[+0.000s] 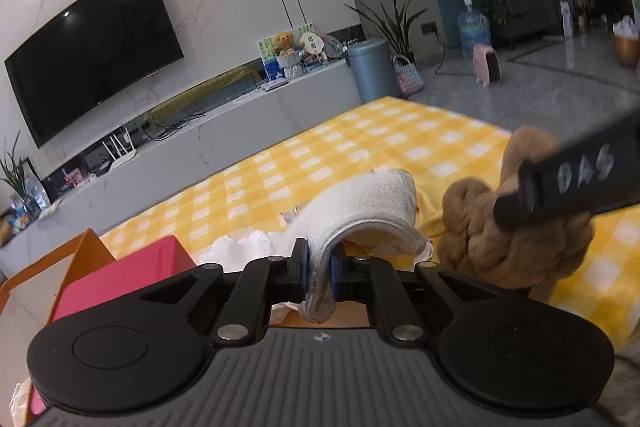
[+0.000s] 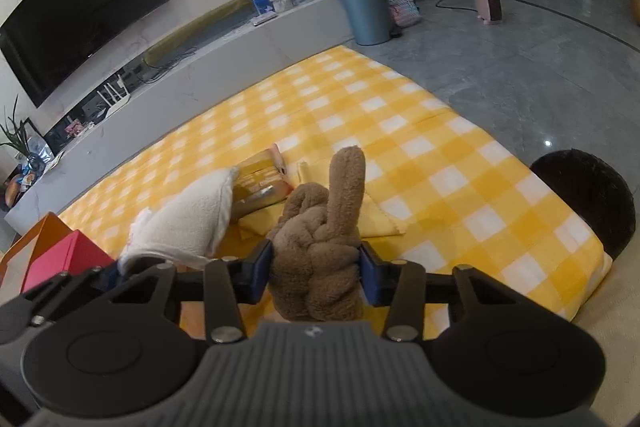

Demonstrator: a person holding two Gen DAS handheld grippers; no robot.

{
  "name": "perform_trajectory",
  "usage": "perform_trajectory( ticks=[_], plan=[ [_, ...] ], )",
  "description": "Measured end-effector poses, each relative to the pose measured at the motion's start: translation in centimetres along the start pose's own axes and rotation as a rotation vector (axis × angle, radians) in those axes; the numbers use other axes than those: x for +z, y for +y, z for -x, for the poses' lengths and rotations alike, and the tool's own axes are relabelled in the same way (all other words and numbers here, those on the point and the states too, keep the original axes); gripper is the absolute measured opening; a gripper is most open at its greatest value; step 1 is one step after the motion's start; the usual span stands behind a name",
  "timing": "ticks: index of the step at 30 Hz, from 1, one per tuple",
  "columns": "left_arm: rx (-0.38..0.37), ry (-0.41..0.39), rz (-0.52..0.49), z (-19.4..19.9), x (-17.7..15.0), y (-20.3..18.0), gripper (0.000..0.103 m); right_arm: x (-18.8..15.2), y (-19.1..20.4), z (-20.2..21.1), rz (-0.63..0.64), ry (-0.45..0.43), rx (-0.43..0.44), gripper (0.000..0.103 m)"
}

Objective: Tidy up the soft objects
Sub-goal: 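Lift the plush toy with the right tool while the left tool lifts the towel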

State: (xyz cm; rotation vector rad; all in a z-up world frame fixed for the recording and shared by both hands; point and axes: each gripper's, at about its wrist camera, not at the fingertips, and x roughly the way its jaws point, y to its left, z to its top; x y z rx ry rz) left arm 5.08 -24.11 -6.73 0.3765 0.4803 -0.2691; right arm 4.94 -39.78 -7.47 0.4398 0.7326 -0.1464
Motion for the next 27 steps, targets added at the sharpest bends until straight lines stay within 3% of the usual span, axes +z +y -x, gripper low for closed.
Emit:
perform_trajectory(
  ticks=[7, 13, 21, 27],
  plan=[
    [-0.049, -0.024, 0.101, 3.4, 2.2, 3.2, 0.012, 0.0, -0.3, 1.4, 0.019, -0.035, 0.055, 0.037],
    [-0.036, -0.067, 0.169, 7.2, 3.9, 7.4, 0.012, 0.3, -1.0, 3.9, -0.002, -0.107, 0.083, 0.036],
    [0.073, -0.16, 0.228, 12.1, 4.3, 12.8, 0.012, 1.1, 0.7, 6.8, 0.03, -0.194, 0.155, 0.036],
    [0.114, -0.176, 0.3, 13.5, 3.2, 16.0, 0.012, 1.4, 5.0, 8.2, 0.135, -0.218, 0.225, 0.035]
  ],
)
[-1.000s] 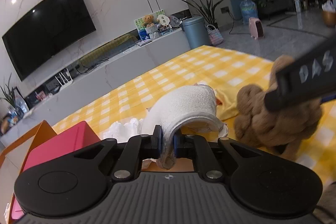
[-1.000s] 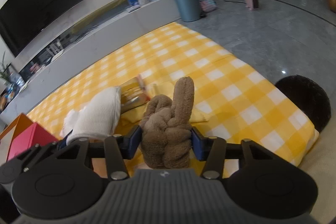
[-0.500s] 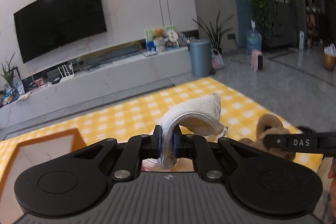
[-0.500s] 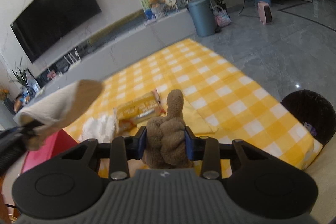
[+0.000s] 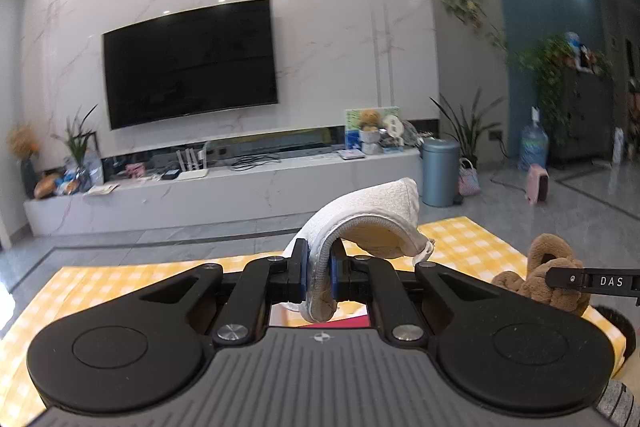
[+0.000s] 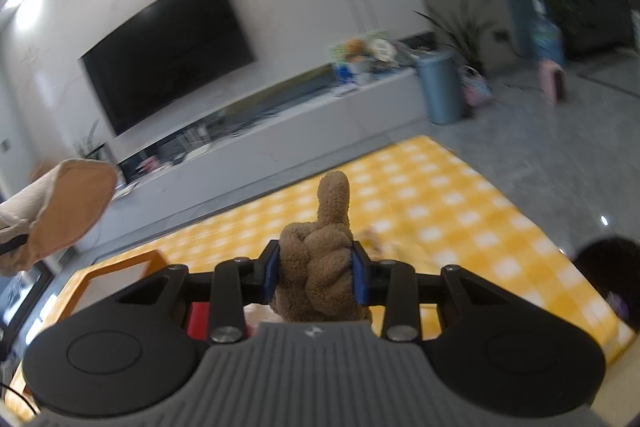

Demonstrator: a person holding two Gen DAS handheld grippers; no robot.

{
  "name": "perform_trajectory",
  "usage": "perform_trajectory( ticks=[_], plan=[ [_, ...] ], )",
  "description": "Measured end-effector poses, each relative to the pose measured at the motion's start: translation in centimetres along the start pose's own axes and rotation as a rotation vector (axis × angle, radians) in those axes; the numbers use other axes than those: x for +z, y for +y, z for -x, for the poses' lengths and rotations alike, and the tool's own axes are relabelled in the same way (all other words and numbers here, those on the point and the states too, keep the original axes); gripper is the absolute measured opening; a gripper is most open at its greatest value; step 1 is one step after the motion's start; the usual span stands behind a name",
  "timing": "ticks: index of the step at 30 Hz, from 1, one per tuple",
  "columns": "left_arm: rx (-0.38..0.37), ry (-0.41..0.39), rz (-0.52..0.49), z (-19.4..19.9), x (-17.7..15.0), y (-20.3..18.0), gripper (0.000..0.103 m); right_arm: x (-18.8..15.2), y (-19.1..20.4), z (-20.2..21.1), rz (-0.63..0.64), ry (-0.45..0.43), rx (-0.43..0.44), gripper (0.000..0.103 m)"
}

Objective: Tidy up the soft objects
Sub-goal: 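Lift the plush toy with the right tool while the left tool lifts the towel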

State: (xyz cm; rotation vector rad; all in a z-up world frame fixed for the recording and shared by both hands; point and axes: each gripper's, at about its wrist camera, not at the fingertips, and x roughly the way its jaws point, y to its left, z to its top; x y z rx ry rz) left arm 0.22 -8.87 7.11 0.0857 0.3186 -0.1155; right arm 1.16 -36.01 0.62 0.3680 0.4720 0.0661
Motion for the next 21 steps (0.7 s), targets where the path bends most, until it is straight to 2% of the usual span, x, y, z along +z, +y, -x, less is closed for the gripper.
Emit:
perform_trajectory(
  ticks=[7, 11, 14, 17, 21],
  plan=[
    [0.036, -0.011, 0.04, 1.1, -0.4, 4.2, 0.012, 0.5, 7.0, 0.2, 0.149, -0.006, 0.021, 0.035],
    [0.085, -0.023, 0.093, 1.4, -1.2, 6.9, 0.012, 0.3, 10.7, 0.4, 0.204, -0.002, 0.095, 0.035],
    [0.144, -0.03, 0.102, 1.5, -1.9, 8.6, 0.012, 0.5, 13.4, 0.6, 0.222, -0.006, 0.17, 0.035],
    [0.234, -0.057, 0.099, 1.4, -2.4, 10.2, 0.012, 0.6, 16.2, 0.0, 0.222, 0.004, 0.254, 0.035],
    [0.34, -0.08, 0.074, 0.9, -3.0, 11.9, 0.012, -0.1, 20.9, -2.9, 0.239, 0.066, 0.325, 0.035]
  ],
)
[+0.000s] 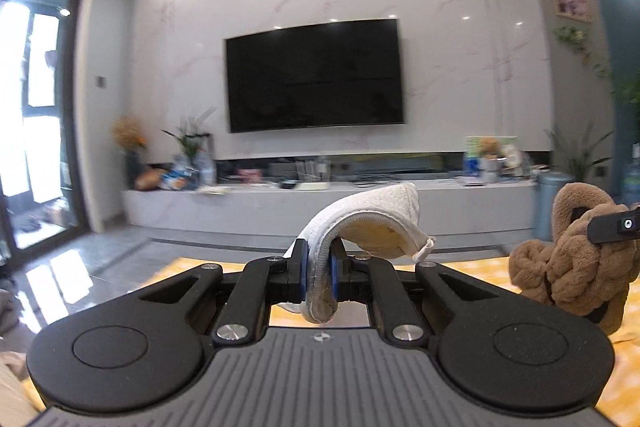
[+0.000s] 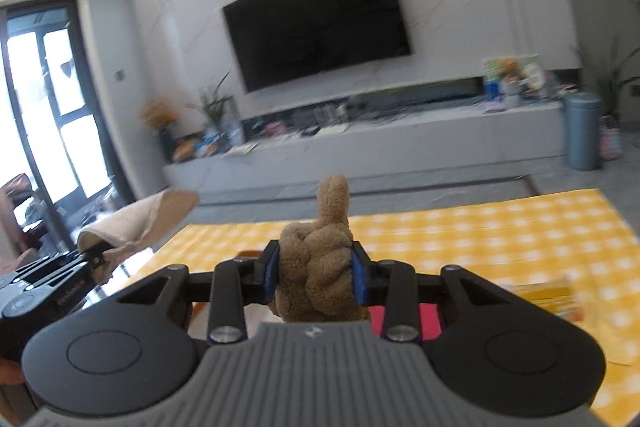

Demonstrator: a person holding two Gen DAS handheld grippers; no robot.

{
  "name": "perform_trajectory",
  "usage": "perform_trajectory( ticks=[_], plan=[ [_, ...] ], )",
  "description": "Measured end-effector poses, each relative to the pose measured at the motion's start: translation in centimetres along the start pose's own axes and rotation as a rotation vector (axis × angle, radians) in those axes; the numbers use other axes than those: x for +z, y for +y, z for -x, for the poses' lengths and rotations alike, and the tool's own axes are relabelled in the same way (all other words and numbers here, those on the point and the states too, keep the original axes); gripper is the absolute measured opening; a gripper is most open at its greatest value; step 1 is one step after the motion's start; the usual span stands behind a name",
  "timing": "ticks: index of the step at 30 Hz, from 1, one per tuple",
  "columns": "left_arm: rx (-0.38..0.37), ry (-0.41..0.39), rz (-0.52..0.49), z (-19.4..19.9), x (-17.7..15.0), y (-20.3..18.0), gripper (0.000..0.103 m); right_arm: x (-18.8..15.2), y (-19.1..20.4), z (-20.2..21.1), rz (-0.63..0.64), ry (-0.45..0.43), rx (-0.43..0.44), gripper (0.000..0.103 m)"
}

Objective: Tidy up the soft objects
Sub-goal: 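Lift the plush toy with the right tool while the left tool lifts the towel, then lower the brown plush toy into the white pit and open the right tool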

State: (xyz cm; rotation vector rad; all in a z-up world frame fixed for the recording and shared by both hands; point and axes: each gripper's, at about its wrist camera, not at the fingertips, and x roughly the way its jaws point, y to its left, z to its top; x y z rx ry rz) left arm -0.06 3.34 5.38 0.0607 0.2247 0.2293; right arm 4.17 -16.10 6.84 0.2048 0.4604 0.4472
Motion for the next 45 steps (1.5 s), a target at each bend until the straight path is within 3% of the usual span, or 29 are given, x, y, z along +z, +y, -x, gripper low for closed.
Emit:
perform_trajectory(
  ticks=[4, 10, 19, 23, 26, 30, 35, 37, 39, 42, 45],
  plan=[
    [-0.02, 0.011, 0.049, -0.8, -0.1, 2.2, 0.012, -0.1, 2.5, -5.7, -0.052, 0.104, 0.125, 0.035],
    [-0.003, 0.065, 0.124, -1.4, -0.8, 6.1, 0.012, -0.9, 5.6, -13.6, 0.014, 0.262, 0.111, 0.035],
    [0.05, 0.146, 0.238, -3.1, -1.9, 9.9, 0.012, -2.1, 6.9, -21.9, 0.019, 0.426, 0.217, 0.035],
    [0.06, 0.168, 0.263, -3.2, -2.2, 11.2, 0.012, -3.0, 6.4, -26.4, 0.097, 0.603, 0.262, 0.033],
    [0.063, 0.184, 0.273, -3.3, -2.3, 11.7, 0.012, -3.1, 5.4, -28.0, 0.044, 0.693, 0.378, 0.031],
    [0.066, 0.209, 0.275, -3.7, -2.5, 11.9, 0.012, -2.3, 6.2, -28.6, 0.108, 0.844, 0.494, 0.03],
    [0.067, 0.234, 0.272, -4.3, -2.6, 11.8, 0.012, -1.2, 7.5, -28.9, 0.219, 0.888, 0.574, 0.03],
    [0.073, 0.233, 0.277, -4.5, -2.6, 11.8, 0.012, -1.8, 7.3, -30.7, 0.188, 0.94, 0.557, 0.03],
    [0.098, 0.224, 0.288, -4.8, -2.6, 11.7, 0.012, -2.8, 7.6, -32.6, 0.252, 0.966, 0.439, 0.03],
    [0.132, 0.232, 0.255, -5.0, -2.8, 11.4, 0.012, -2.8, 8.0, -34.3, 0.282, 0.871, 0.36, 0.029],
    [0.156, 0.242, 0.24, -5.2, -3.0, 11.6, 0.012, -4.0, 9.9, -34.7, 0.472, 0.816, 0.278, 0.029]
  ],
)
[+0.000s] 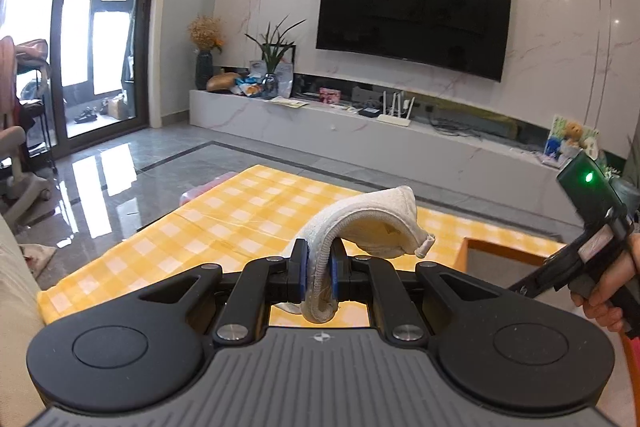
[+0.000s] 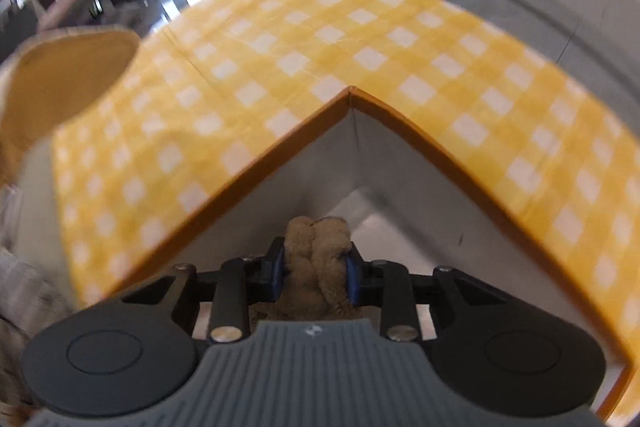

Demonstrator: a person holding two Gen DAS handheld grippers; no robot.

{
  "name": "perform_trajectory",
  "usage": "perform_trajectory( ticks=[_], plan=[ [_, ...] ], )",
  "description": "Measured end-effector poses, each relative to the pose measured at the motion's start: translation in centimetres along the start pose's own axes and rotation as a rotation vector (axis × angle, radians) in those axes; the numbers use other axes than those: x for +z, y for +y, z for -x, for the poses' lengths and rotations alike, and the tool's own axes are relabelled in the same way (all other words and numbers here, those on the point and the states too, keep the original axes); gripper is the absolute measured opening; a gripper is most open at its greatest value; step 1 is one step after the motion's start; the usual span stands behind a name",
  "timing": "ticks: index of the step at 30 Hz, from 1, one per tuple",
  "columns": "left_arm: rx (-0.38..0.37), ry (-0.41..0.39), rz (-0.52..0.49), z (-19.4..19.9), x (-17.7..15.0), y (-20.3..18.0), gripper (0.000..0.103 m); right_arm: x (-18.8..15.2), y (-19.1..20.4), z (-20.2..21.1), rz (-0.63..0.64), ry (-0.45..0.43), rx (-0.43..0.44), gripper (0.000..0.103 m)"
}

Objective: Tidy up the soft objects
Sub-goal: 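Lower the brown plush toy into the white pit and open the right tool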

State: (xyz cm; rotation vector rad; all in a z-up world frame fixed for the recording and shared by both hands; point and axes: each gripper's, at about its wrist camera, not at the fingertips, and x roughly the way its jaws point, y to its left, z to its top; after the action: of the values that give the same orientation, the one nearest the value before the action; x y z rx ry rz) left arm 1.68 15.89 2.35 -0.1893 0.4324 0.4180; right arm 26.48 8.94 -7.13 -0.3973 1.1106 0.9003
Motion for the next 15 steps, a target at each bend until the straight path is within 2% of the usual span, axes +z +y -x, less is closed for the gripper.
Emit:
perform_trajectory(
  ticks=[3, 4, 6, 7, 10, 11, 15],
  plan=[
    [-0.013, 0.013, 0.026, -0.2, 0.2, 0.5, 0.012, 0.0, 1.0, -0.7, 0.074, -0.025, -0.06, 0.03],
    [-0.018, 0.015, 0.033, -0.2, 0.3, 0.6, 0.012, 0.1, 1.3, -0.6, 0.088, -0.041, -0.082, 0.037],
    [-0.019, 0.017, 0.036, -0.2, 0.3, 0.8, 0.012, -0.3, 2.0, 0.2, 0.145, -0.075, -0.193, 0.056],
    [-0.017, 0.016, 0.034, -0.2, 0.3, 0.9, 0.012, -0.4, 2.4, 0.4, 0.174, -0.09, -0.258, 0.076],
    [-0.014, 0.013, 0.038, -0.1, 0.3, 1.1, 0.012, -1.2, 3.0, 2.1, 0.193, -0.133, -0.282, 0.085],
    [-0.016, 0.012, 0.043, 0.0, 0.4, 1.1, 0.012, -1.5, 3.3, 2.8, 0.191, -0.162, -0.316, 0.086],
    [-0.043, -0.002, 0.051, 0.3, 0.6, 0.9, 0.012, -3.1, 4.1, 6.8, 0.107, -0.332, -0.445, 0.097]
  ],
)
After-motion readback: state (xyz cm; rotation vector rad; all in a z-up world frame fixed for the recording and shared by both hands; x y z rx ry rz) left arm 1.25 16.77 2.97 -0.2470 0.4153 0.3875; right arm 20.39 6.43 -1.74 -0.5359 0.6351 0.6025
